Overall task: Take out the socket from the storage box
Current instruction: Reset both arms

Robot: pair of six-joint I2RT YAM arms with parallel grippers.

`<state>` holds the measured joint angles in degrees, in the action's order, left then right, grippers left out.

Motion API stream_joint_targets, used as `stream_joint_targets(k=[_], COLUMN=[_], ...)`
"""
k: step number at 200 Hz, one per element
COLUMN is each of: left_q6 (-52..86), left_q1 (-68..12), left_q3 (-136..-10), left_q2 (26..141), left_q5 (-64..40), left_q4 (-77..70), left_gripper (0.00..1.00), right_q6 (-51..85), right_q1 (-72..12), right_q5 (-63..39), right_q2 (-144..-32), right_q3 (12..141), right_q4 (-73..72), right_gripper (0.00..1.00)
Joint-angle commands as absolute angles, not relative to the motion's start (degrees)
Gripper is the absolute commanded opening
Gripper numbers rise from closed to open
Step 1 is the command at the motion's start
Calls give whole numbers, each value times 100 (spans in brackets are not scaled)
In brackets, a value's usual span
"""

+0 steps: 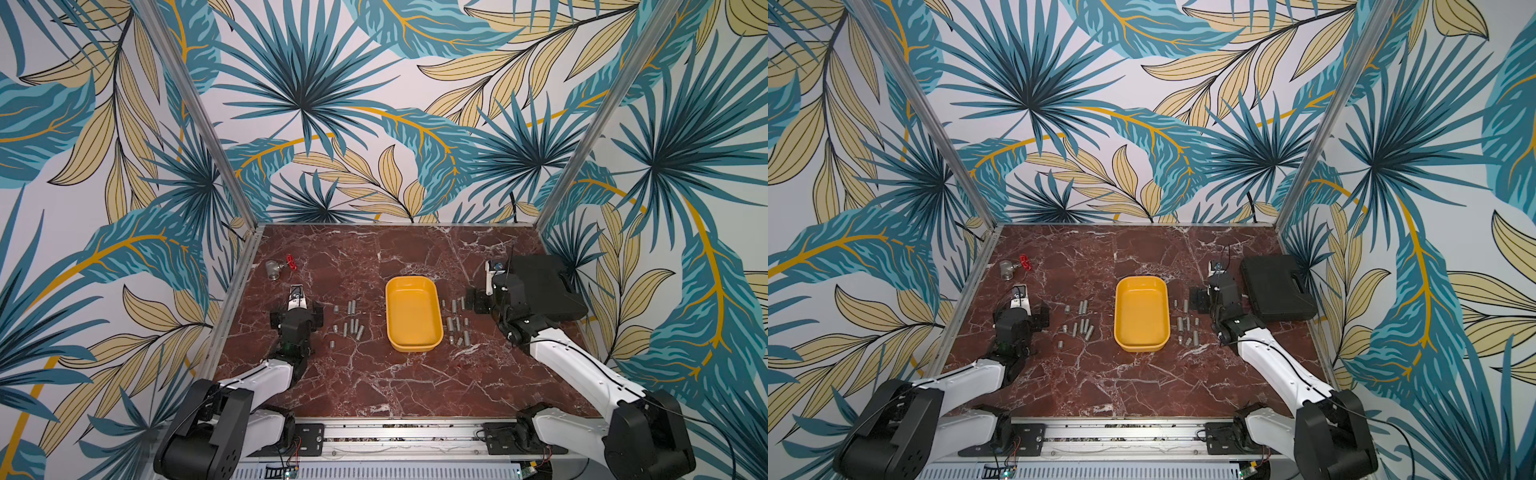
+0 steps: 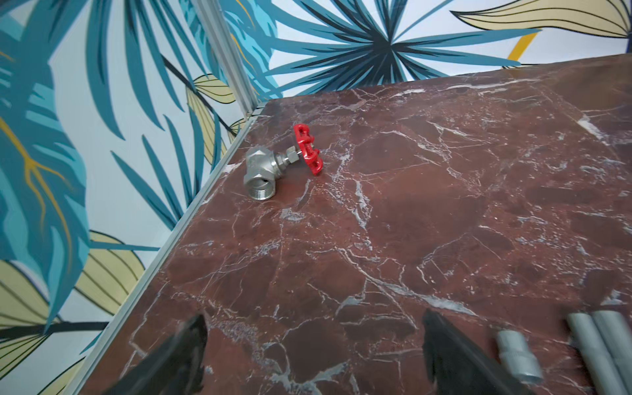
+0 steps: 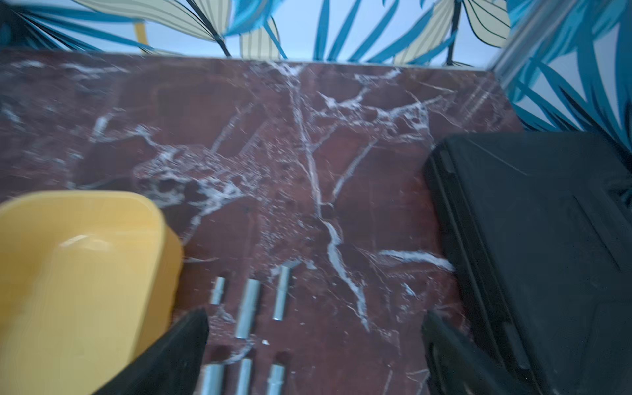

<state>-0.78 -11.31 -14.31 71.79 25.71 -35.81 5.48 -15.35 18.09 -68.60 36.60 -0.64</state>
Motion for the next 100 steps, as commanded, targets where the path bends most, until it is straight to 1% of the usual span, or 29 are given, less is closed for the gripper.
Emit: stream_joint_targets(k=[1,15,24,31,39,63,75,79,90,96,100], left_q6=[-422,-670,-657,-628,-355,41,28,41,10,-68,-134], left_q1=[-1038,-998,-911,-825,-730,-246,-143,-144,-133,-138,-126], left_q3=[-1905,-2076,-2137,-2138,-2179,-1857,-1709,-1728,-1904,-2020,-2080], left_q2=[7769,8271,8552,8771,8721,8822,9165,9123,8883,8880,8915], left_q5=[2070,2088,2094,2132,2380,1452,1302,1259,978,785,657], left_q4=[-4754,-5229,-5356,-5717,-5487,-5853,-6693,-6628,-5896,-5656,-5582], left_gripper=[100,100,100,100,100,100,100,100,100,100,100], right_q6=[306,393,591,544,404,478,411,420,541,401,330], right_q1=[-1320,-1126,-1046,-959,-855,-545,-448,-423,-284,-219,-211], right_q5=[2309,2327,2478,2419,2322,2053,2020,2033,1975,1718,1583], right_q2=[-7154,-7492,-7528,-7599,-7694,-7871,-7955,-7985,-8397,-8628,-8655], right_q3=[3017,2543,2745,2652,2561,2790,2786,2748,2516,2318,2244], right_q4=[-1869,-2992,-2616,-3067,-3433,-3220,-3424,-3537,-4333,-5045,-5167], right_gripper=[100,100,100,100,100,100,100,100,100,100,99])
